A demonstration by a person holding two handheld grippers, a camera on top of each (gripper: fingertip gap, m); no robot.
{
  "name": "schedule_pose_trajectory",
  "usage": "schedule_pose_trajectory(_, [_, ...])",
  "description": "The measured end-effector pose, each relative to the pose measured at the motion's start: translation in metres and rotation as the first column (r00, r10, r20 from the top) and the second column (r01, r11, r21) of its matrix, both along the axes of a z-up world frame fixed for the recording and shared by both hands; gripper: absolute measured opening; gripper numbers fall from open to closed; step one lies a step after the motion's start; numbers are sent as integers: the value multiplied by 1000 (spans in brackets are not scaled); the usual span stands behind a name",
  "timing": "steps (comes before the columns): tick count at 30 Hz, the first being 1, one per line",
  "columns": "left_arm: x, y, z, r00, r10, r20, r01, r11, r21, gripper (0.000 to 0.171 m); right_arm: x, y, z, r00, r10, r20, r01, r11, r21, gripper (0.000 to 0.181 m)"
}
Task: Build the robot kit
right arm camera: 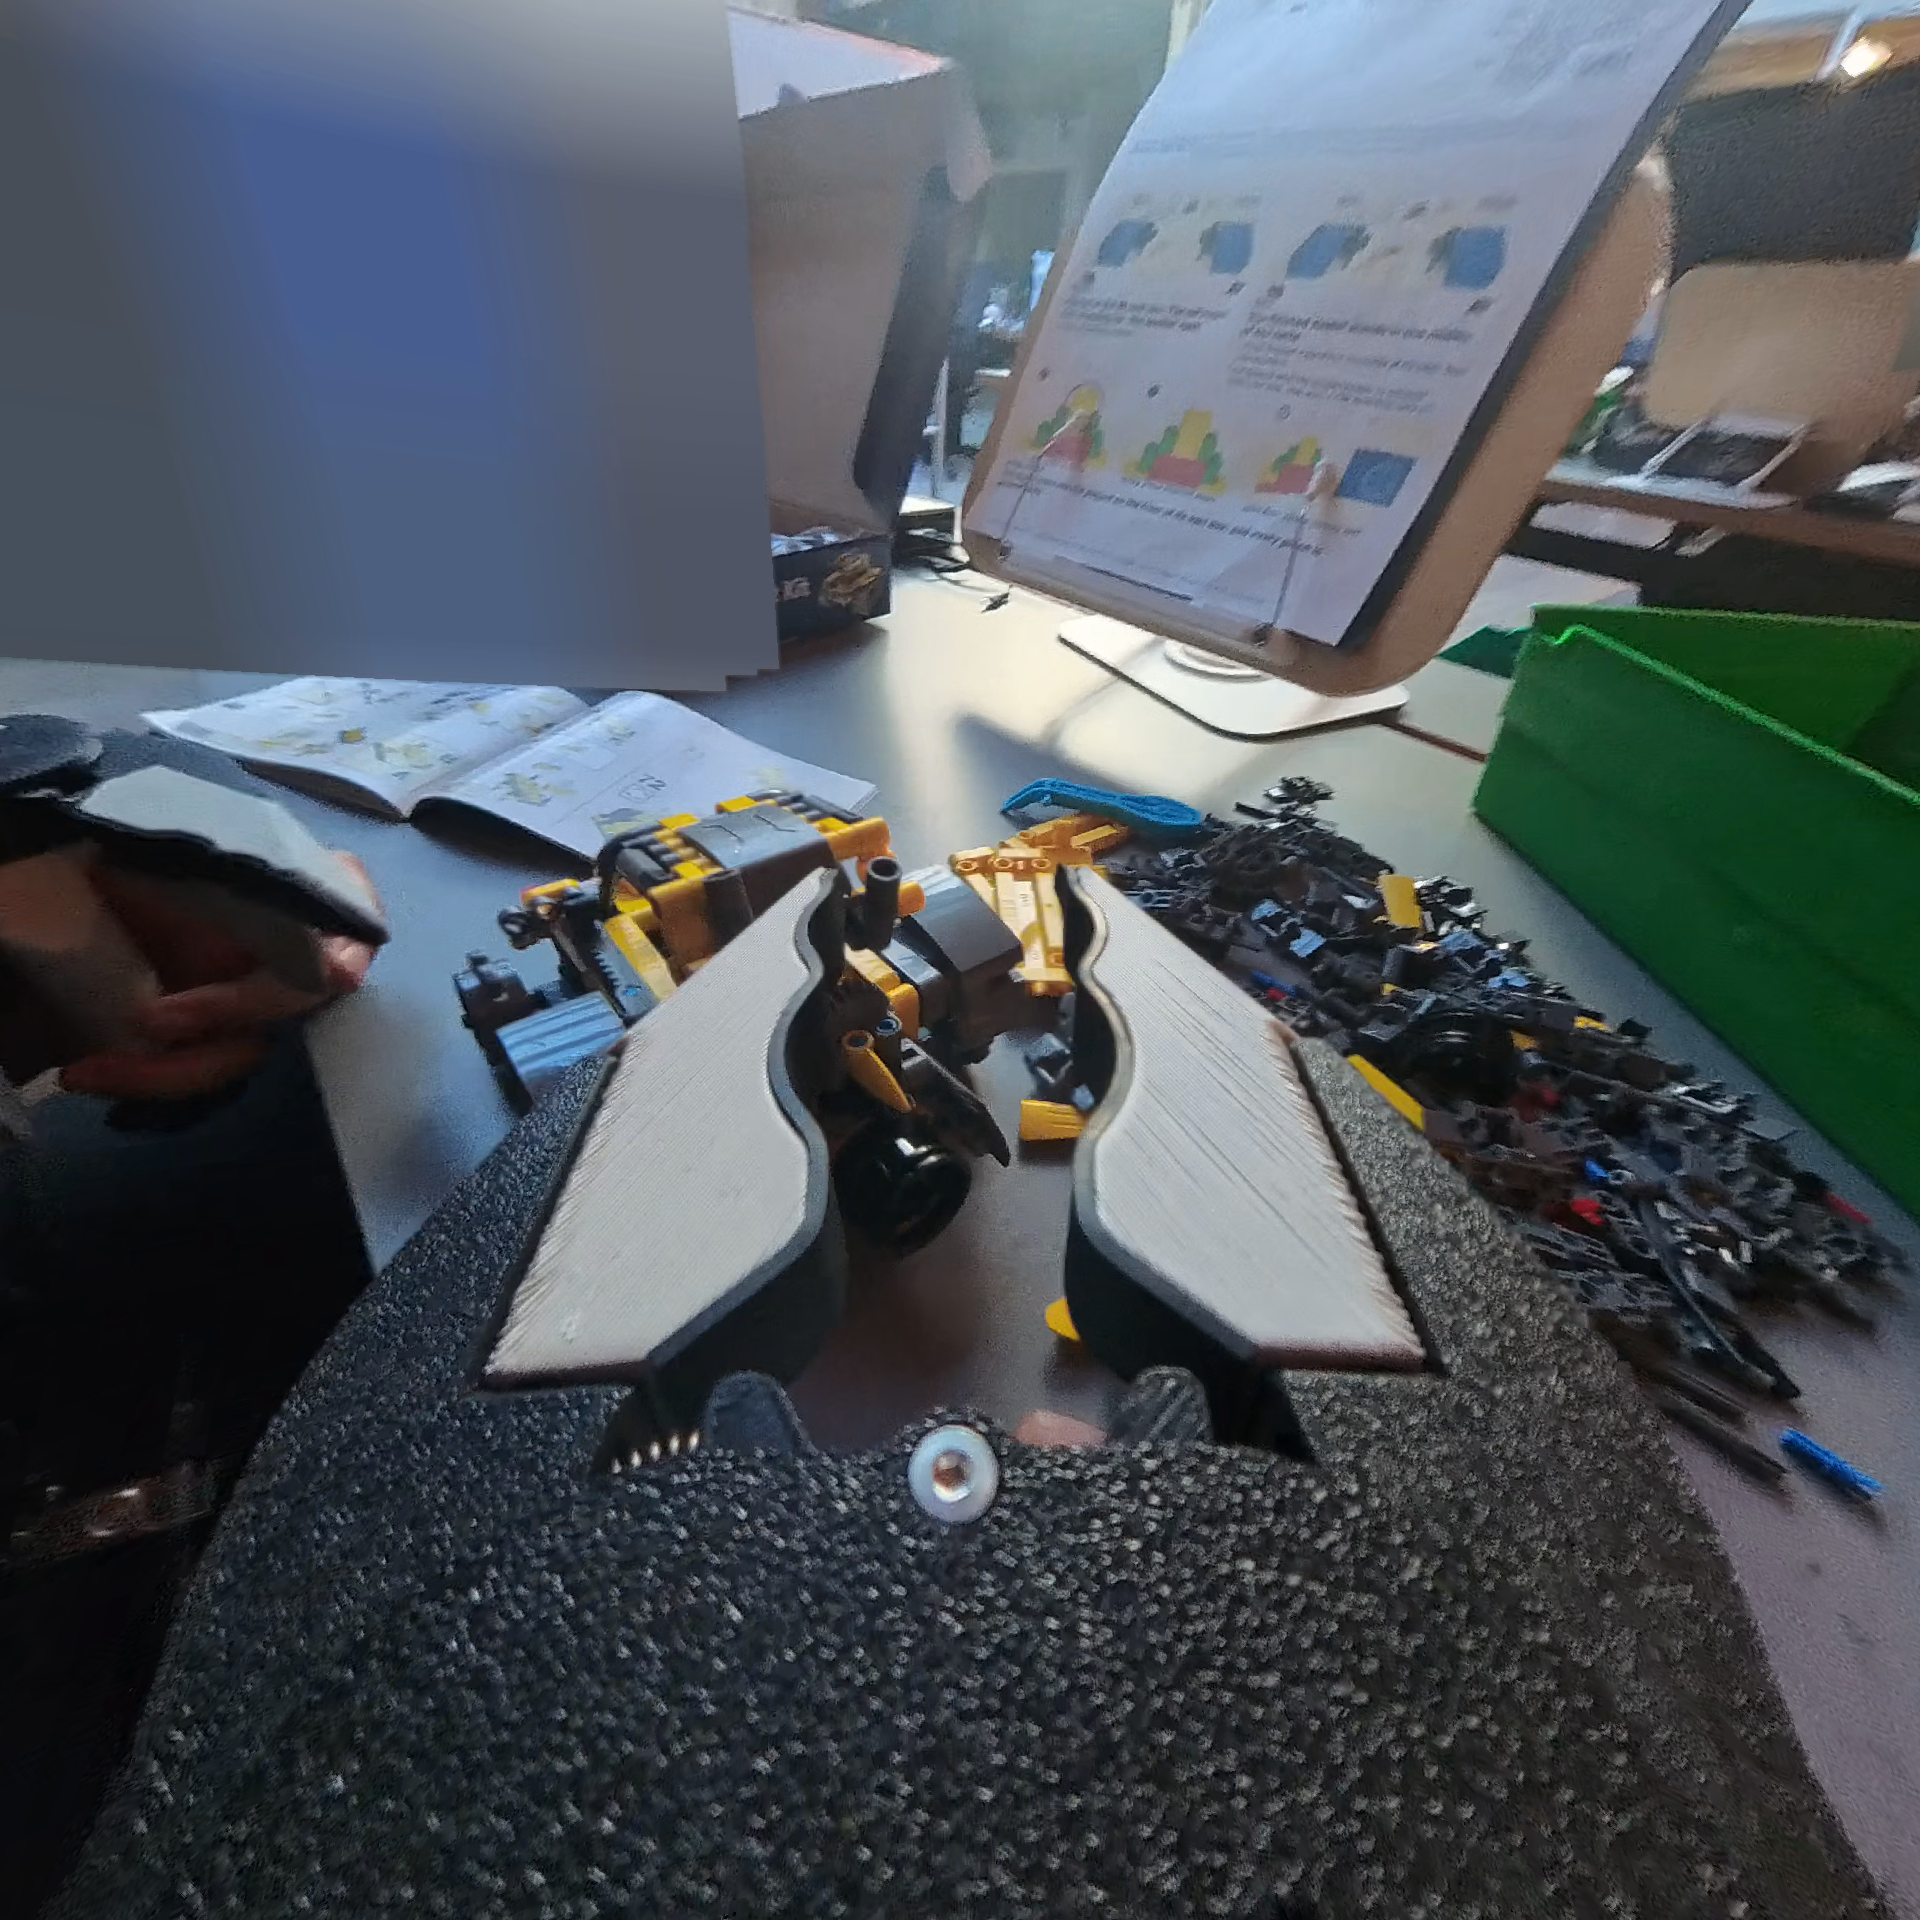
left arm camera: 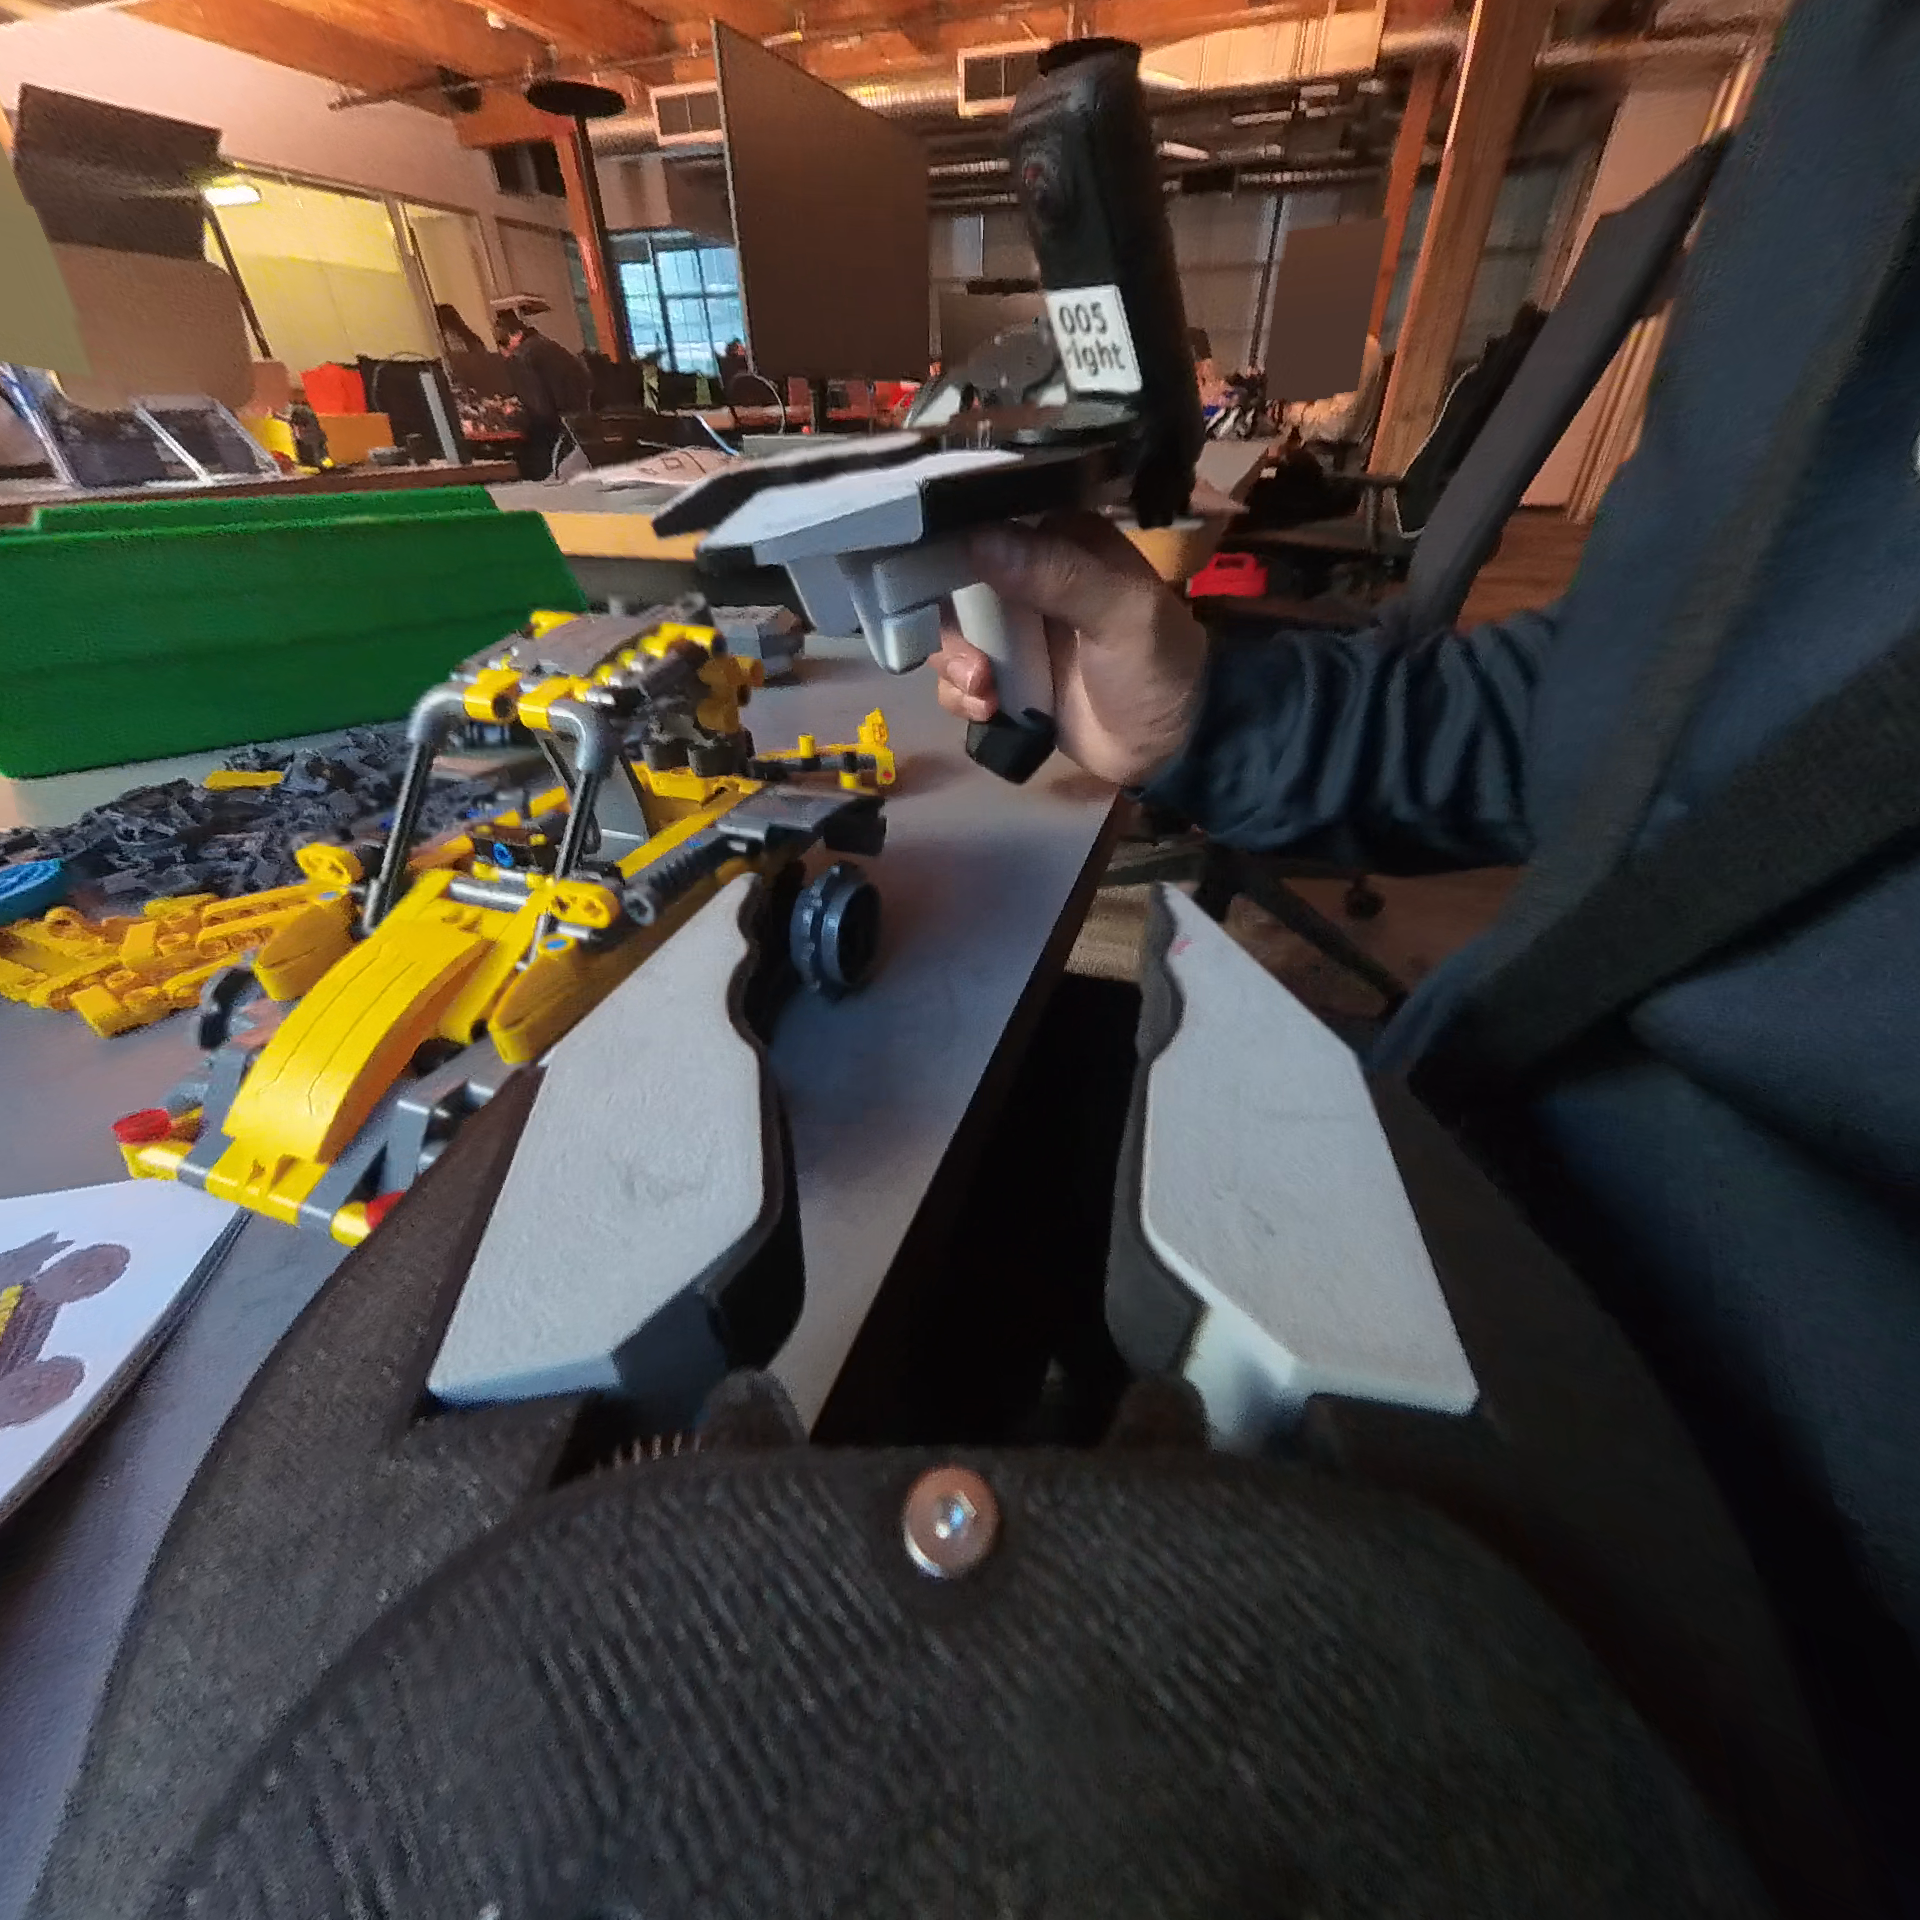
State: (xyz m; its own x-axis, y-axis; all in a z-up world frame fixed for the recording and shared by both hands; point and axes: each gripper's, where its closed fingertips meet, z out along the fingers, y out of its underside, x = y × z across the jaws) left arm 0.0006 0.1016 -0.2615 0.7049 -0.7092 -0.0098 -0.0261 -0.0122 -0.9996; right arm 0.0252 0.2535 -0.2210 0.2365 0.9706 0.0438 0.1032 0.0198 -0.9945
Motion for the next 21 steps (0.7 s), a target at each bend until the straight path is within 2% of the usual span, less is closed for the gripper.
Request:
schedule_pose_trajectory(3, [2, -3, -7, 999, -17, -50, 18, 1000, 3, 65, 4, 5, -4, 998, -57, -35, 57, 998, 21, 43])
schedule_pose_trajectory(6, [0, -1, -7, 999, -10, -38, 10, 1000, -9, 65, 9, 9, 2, 993, -97, -68, 101, 994, 47, 44])
schedule_pose_trajectory(21, [0, 5, -8, 1000, -25, 1, 25, 998, -53, 60, 4, 6, -6, 998, -50, -42, 51, 999, 7, 45])
